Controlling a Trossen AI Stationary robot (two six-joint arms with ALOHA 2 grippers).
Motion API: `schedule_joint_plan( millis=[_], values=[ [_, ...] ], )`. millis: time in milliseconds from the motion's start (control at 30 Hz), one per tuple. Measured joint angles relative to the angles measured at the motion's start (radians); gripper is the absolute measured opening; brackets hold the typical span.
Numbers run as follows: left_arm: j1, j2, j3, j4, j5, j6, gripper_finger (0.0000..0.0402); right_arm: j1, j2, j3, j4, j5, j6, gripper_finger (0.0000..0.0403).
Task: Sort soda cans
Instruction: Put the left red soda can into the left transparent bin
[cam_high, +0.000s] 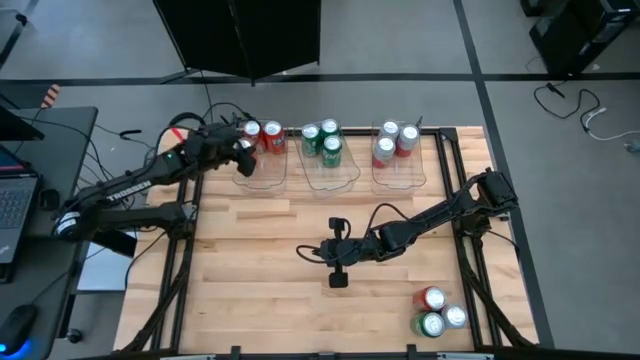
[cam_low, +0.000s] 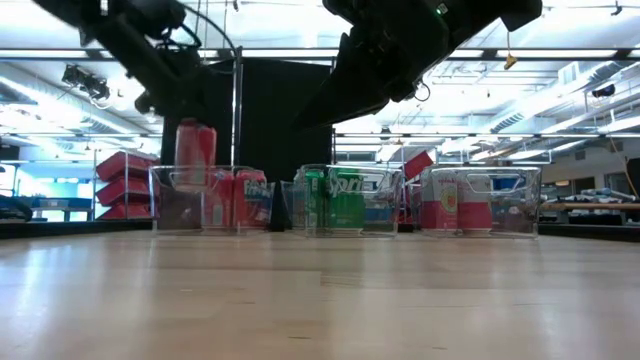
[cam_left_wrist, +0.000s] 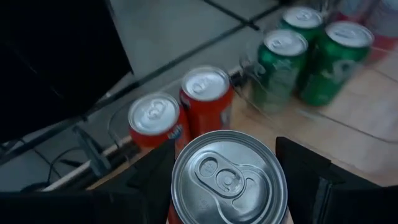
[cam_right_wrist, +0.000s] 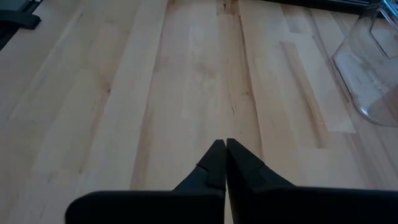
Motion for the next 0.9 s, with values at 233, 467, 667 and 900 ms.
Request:
schedule_joint_plan(
  millis=[233, 467, 667, 900],
  values=[
    [0.072, -0.001, -0.201, 0.290, 0.043, 0.016, 0.0226, 0.000, 0.000, 0.000, 0.001, 0.000, -0.004, 0.0000],
    [0.105, 0.005, -0.332, 0.450, 0.047, 0.015, 0.0226, 0.000, 0.000, 0.000, 0.013, 0.000, -0.003, 0.0000],
    [0.122, 0.035, -0.383, 0.556, 0.039, 0.030, 0.0226, 0.000, 0.000, 0.000, 0.017, 0.000, -0.005, 0.0000],
    [0.127, 0.112, -0.384, 0.641, 0.031, 0.046, 0.0226, 0.000, 0.000, 0.000, 0.019, 0.001, -0.009, 0.0000]
  ],
)
